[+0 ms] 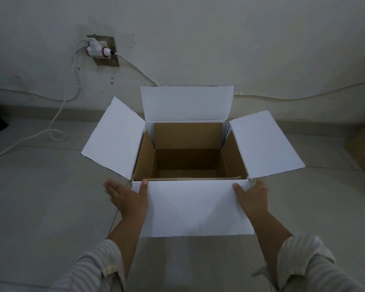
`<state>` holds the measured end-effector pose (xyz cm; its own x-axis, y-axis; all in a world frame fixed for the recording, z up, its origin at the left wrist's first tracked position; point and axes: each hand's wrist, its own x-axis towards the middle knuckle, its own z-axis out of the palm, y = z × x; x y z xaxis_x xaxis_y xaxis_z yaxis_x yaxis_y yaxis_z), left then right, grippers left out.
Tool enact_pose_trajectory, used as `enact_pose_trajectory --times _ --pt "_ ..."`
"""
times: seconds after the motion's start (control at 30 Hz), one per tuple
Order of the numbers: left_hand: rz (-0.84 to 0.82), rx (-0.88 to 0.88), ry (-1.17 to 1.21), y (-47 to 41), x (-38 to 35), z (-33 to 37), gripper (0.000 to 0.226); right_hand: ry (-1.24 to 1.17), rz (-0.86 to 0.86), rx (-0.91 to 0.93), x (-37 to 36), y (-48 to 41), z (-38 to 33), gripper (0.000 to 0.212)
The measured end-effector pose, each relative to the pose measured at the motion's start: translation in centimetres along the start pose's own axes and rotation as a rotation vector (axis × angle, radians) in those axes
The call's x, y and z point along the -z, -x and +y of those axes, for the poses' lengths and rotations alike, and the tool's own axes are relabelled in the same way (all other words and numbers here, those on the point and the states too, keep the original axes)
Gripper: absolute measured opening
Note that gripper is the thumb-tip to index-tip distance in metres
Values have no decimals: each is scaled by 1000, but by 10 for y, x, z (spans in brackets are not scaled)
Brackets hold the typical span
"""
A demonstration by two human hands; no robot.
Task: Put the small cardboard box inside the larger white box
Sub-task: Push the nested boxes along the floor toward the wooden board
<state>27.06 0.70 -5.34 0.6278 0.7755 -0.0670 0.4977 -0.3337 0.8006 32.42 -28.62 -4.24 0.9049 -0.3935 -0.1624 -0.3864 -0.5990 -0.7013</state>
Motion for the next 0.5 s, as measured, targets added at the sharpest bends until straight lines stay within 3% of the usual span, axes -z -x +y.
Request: enact_pose_trajectory --times 0.17,0.27,0.5 --pt "-111 66 219 -21 -3 20 95 -278 -49 -105 -7 -10 -8 61" --pt "-138 97 122 -22 -7 27 90 -357 -13 -149 -9 -15 -13 54" --pt "-152 -32 -34 -16 -8 31 83 -287 26 -127 -4 -10 -20 44"
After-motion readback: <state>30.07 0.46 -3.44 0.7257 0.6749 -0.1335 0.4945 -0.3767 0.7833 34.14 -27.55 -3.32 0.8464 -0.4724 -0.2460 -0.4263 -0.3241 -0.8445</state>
